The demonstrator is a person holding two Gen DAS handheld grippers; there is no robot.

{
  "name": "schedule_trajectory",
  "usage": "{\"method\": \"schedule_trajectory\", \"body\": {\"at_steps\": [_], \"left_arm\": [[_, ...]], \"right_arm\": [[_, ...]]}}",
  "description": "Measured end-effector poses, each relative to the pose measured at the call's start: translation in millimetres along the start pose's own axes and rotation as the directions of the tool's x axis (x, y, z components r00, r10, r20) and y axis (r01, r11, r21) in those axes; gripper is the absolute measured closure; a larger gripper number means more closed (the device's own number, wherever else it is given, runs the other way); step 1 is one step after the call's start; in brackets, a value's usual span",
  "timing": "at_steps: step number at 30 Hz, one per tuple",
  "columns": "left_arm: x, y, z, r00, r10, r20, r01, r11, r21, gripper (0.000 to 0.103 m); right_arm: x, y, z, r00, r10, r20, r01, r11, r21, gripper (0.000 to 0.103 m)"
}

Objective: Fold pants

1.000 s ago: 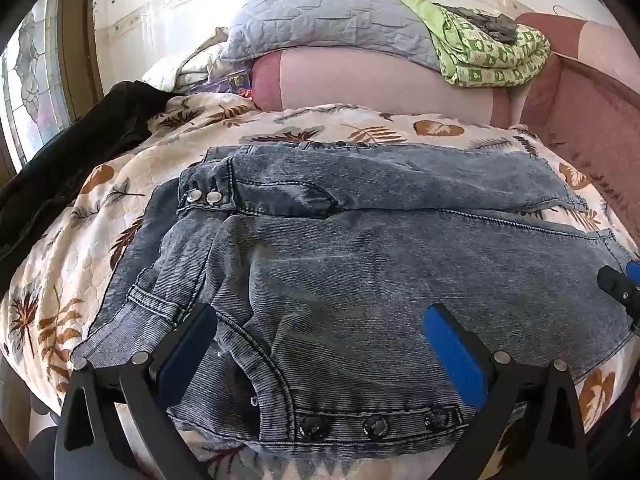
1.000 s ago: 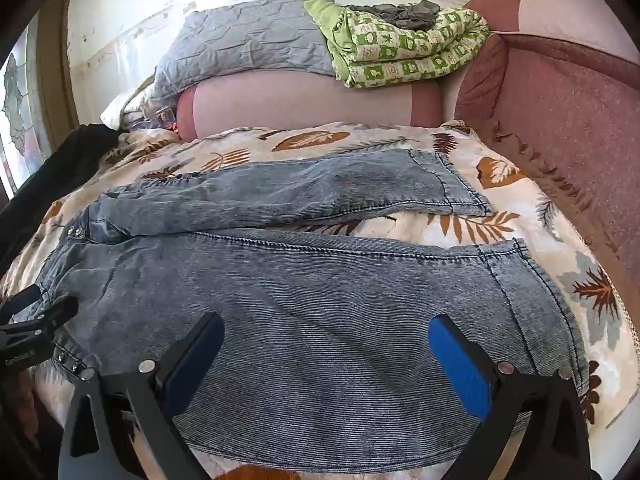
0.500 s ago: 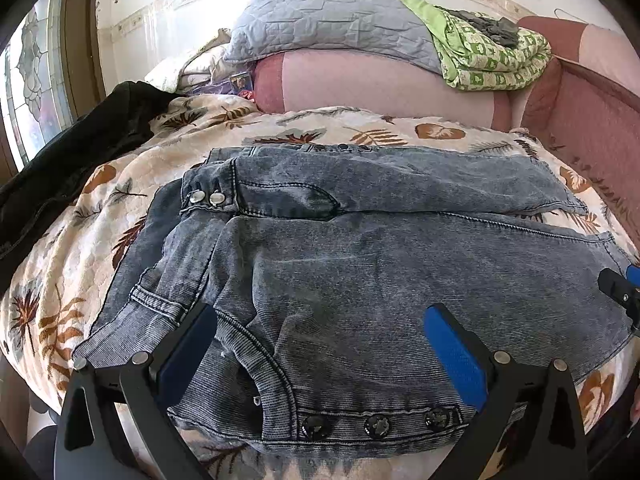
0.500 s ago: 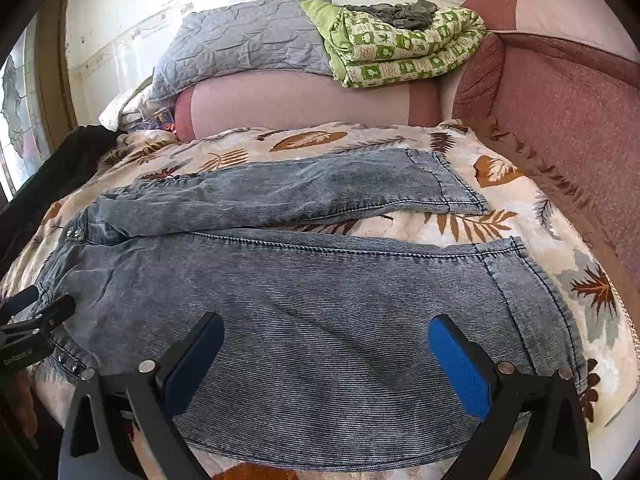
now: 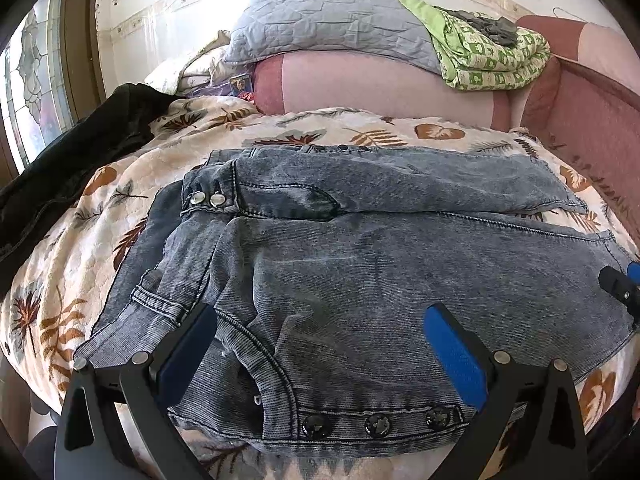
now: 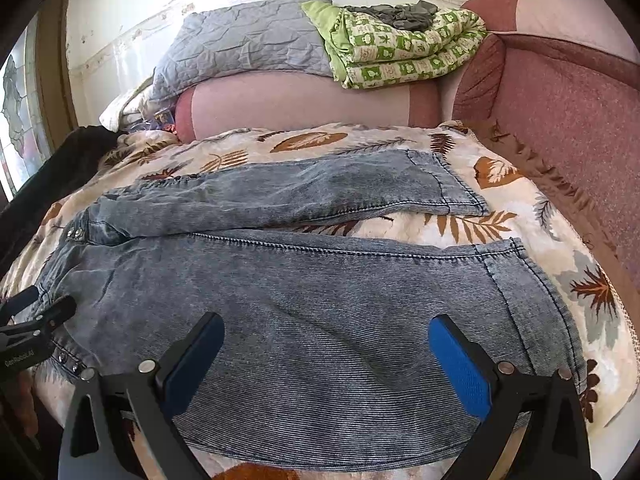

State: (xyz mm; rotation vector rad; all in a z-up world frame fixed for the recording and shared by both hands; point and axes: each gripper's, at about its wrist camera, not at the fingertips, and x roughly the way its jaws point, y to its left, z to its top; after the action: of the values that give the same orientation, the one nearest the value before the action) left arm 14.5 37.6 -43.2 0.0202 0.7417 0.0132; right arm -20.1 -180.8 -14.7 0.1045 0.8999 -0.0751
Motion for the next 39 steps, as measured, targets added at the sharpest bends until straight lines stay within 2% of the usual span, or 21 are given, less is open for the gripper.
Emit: {"method": "schedule_trajectory", "body": {"at_steps": [21,26,33,39], "left_arm": [[-3,3,1,1.000,-0.008,0.007,0.008,1.000,-0.013,0.000],[1,3,-1,1.000,-0.009,-0.010,0.009,1.000,-0.013,0.000],[4,0,-5,0.999,0.016,-0.028,-0.016,1.000,0.011,0.000],[0,2,-6,1.000,0.011,-0.014,-0.011,1.000,0.006,0.000]], "right_arm": [[1,0,-1,1.000,0.002,0.000,-0.002,1.000,0.001,0.000],[-2,-3,-1,1.000,0.007,0.004,-0.007,1.000,0.015,0.000],[-7,-11,0,1.000,0.023,0.010,-0.023,0.999,0.046,0.000],[-6,-11,0,1.000,0.013,0.016,-0.014,0.999,0.038,0.000]]}}
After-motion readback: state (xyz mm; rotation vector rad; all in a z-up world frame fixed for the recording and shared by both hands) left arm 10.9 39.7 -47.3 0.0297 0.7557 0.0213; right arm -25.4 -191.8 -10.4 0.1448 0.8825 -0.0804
